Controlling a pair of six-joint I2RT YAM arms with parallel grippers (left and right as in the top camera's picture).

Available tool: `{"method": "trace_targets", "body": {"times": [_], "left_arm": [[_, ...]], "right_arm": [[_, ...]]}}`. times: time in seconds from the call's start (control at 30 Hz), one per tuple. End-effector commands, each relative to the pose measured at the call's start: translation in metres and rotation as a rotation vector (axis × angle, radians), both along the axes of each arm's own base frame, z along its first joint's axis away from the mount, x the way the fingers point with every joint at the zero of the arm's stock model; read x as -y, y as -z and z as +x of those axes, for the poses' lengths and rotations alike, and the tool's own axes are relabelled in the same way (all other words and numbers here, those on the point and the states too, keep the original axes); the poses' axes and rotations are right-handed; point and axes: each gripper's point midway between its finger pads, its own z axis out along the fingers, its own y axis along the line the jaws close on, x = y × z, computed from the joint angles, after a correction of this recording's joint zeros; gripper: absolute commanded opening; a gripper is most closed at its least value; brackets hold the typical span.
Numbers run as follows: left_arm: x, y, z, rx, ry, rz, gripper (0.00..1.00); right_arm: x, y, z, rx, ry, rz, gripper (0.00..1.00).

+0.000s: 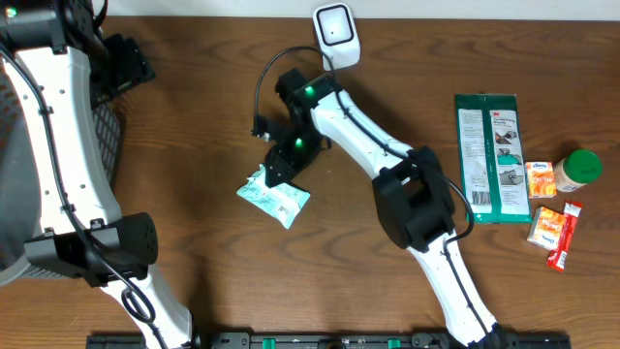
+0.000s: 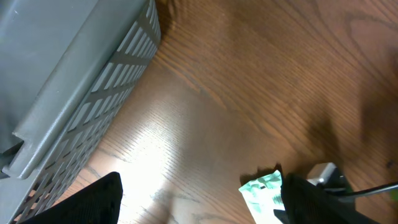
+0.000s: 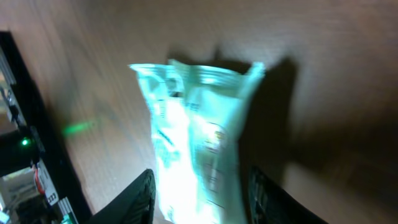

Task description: Scan the item barcode

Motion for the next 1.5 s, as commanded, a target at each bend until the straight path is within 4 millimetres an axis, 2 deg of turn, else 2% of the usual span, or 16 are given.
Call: {"method": "trace_targets", "body": {"times": [0.0, 0.1, 0.37, 0.93, 1.03, 1.13, 1.33, 1.37, 1.47], "left_arm": [[-0.002, 0.005, -0.012, -0.062, 0.006, 0.005, 0.83], [-0.002, 0.005, -0.012, -0.062, 0.006, 0.005, 0.82], [-0.002, 0.005, -0.012, -0.062, 0.006, 0.005, 0.82], [-0.002, 0.005, -0.012, -0.062, 0.006, 0.005, 0.82], [-0.002, 0.005, -0.012, -0.062, 0.006, 0.005, 0.82], [-0.002, 0.005, -0.012, -0.062, 0.006, 0.005, 0.82], [-0.002, 0.005, -0.012, -0.062, 0.006, 0.005, 0.82], [-0.002, 0.005, -0.012, -0.062, 0.006, 0.005, 0.82], [-0.002, 0.005, -0.012, -0.062, 0.006, 0.005, 0.82]], "right_arm": [[-0.012, 0.005, -0.02, -0.027, -0.058, 0.012, 0.4], [-0.016, 0.005, -0.03, -0.038, -0.076, 0.004, 0.35], [-0.022, 0.007, -0.057, -0.077, -0.125, -0.032, 0.3], [-0.05, 0.006, -0.107, -0.088, -0.241, -0.039, 0.38], [-0.046, 0.012, -0.104, -0.054, -0.251, -0.079, 0.44], [-0.04, 0.017, -0.096, -0.015, -0.249, -0.117, 0.56], [-0.034, 0.018, -0.081, -0.007, -0.215, -0.11, 0.96], [-0.032, 0.018, -0.078, -0.005, -0.21, -0.109, 0.99], [-0.033, 0.018, -0.075, 0.0, -0.206, -0.103, 0.99]]}}
